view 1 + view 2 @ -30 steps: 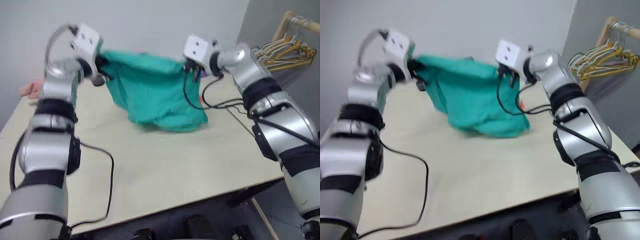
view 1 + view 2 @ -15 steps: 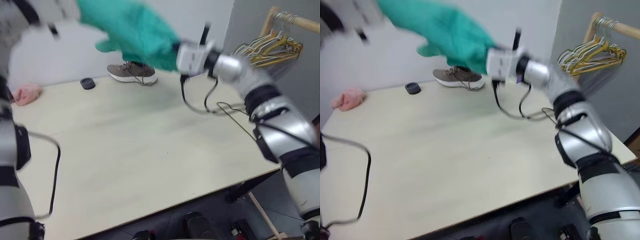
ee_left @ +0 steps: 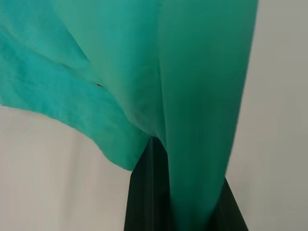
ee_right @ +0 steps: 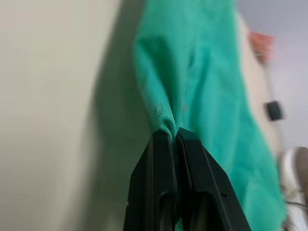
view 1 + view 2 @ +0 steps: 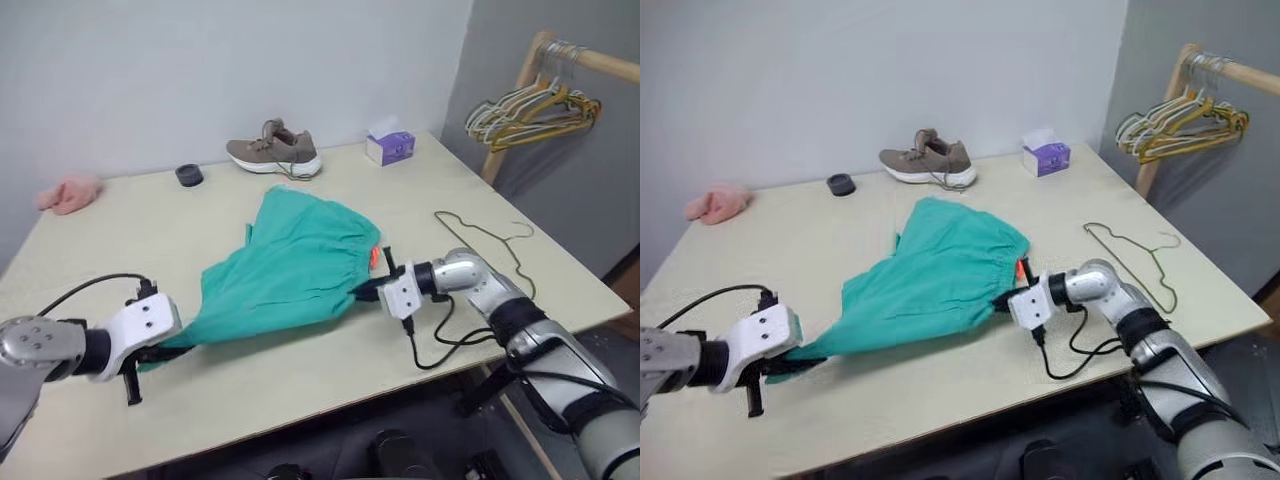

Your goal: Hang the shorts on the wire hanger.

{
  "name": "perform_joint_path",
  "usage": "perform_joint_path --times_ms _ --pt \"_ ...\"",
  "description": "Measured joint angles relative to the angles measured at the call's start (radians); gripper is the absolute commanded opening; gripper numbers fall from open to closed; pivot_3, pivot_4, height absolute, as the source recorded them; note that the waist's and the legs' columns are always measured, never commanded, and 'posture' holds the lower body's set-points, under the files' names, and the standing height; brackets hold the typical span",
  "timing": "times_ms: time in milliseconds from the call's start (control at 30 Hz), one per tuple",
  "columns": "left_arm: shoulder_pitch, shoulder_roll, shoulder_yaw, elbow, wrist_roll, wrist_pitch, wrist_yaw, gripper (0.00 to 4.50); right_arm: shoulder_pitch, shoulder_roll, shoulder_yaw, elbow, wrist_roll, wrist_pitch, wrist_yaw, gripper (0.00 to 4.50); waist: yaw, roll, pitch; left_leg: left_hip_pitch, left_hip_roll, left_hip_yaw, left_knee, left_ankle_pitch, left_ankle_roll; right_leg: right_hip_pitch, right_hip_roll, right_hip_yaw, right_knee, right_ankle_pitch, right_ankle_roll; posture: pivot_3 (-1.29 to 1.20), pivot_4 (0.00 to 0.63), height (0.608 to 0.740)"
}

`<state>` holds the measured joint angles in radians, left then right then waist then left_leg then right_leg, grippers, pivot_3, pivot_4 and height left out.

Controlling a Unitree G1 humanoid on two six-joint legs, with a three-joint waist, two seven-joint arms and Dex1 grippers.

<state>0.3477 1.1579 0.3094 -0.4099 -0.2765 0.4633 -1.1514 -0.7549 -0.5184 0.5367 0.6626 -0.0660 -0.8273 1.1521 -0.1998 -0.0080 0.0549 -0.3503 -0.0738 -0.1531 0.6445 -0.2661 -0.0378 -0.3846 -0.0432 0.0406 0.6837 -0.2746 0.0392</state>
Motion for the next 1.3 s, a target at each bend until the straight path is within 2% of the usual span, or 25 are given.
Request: perform_joint_path --times_ms 67,167,400,733,767,833,1033,1200,1267,1300 --pt "0.084 -0.003 0.009 -0.097 -0.041 0.035 -0.052 0.05 0.065 -0.094 0.002 -0.156 0.068 0.096 0.109 0.00 0.021 0.002 0.001 0.009 -0.001 0.000 0.000 -0.003 0.000 0.012 0.000 0.000 -0.005 -0.002 0.000 -0.14 0.000 0.740" --pt "0.102 -0.006 0.008 -0.159 -0.076 0.060 -0.081 0.05 0.123 -0.163 -0.002 -0.301 0.128 0.223 0.188 0.00 0.042 0.000 0.000 0.014 0.000 0.001 0.000 -0.004 0.000 0.017 -0.001 0.001 -0.005 -0.004 -0.004 -0.16 0.000 0.740" --pt "0.122 -0.006 0.007 -0.184 -0.118 0.084 -0.125 0.05 0.248 -0.286 -0.042 -0.601 0.214 0.515 0.267 0.00 0.058 0.001 0.000 0.019 0.005 0.004 0.000 -0.008 -0.005 0.020 0.003 0.001 -0.004 -0.004 -0.004 -0.18 0.000 0.740" --pt "0.163 -0.006 0.006 -0.230 -0.142 0.093 -0.181 0.05 0.278 -0.292 -0.046 -0.691 0.202 0.638 0.292 0.00 0.054 0.000 0.000 0.021 0.015 0.015 0.000 -0.011 -0.007 0.017 0.007 0.001 -0.004 -0.004 -0.004 -0.18 0.000 0.740" --pt "0.163 -0.007 0.006 -0.232 -0.145 0.096 -0.179 0.35 0.278 -0.292 -0.046 -0.691 0.197 0.645 0.296 0.42 0.054 0.000 0.000 0.021 0.015 0.016 0.000 -0.012 -0.007 0.017 0.007 0.002 -0.004 -0.004 -0.004 -0.18 0.000 0.740" --pt "0.162 -0.014 0.005 -0.250 -0.161 0.111 -0.173 0.64 0.278 -0.293 -0.046 -0.691 0.182 0.647 0.303 0.76 0.055 0.000 0.000 0.021 0.014 0.017 0.000 -0.012 -0.006 0.017 0.007 0.002 -0.004 -0.004 -0.004 -0.18 0.000 0.740" --pt "0.168 -0.017 0.004 -0.265 -0.203 0.142 -0.180 2.46 0.293 -0.353 -0.050 -0.751 0.190 0.690 0.336 2.78 0.055 0.000 0.001 0.021 0.015 0.017 0.000 -0.014 -0.007 0.016 0.007 0.002 -0.005 -0.004 -0.004 -0.19 0.000 0.740" --pt "0.144 -0.041 0.035 -0.267 -0.301 0.174 -0.195 3.97 0.342 -0.403 -0.080 -0.885 0.291 0.835 0.351 4.48 0.056 0.000 0.003 0.021 0.015 0.017 0.000 -0.014 -0.007 0.016 0.007 0.002 -0.005 -0.005 -0.005 -0.20 0.000 0.740" --pt "0.105 -0.056 0.055 -0.269 -0.370 0.202 -0.192 4.49 0.355 -0.393 -0.127 -0.921 0.362 0.943 0.323 4.50 0.055 -0.001 0.003 0.021 0.016 0.017 0.000 -0.014 -0.007 0.016 0.007 0.002 -0.005 -0.005 -0.005 -0.21 0.000 0.740" --pt "0.076 -0.067 0.059 -0.271 -0.399 0.211 -0.187 4.49 0.357 -0.370 -0.164 -0.932 0.396 0.999 0.283 4.50 0.055 -0.001 0.003 0.021 0.016 0.018 0.001 -0.014 -0.007 0.016 0.007 0.002 -0.005 -0.005 -0.005 -0.21 0.000 0.740"
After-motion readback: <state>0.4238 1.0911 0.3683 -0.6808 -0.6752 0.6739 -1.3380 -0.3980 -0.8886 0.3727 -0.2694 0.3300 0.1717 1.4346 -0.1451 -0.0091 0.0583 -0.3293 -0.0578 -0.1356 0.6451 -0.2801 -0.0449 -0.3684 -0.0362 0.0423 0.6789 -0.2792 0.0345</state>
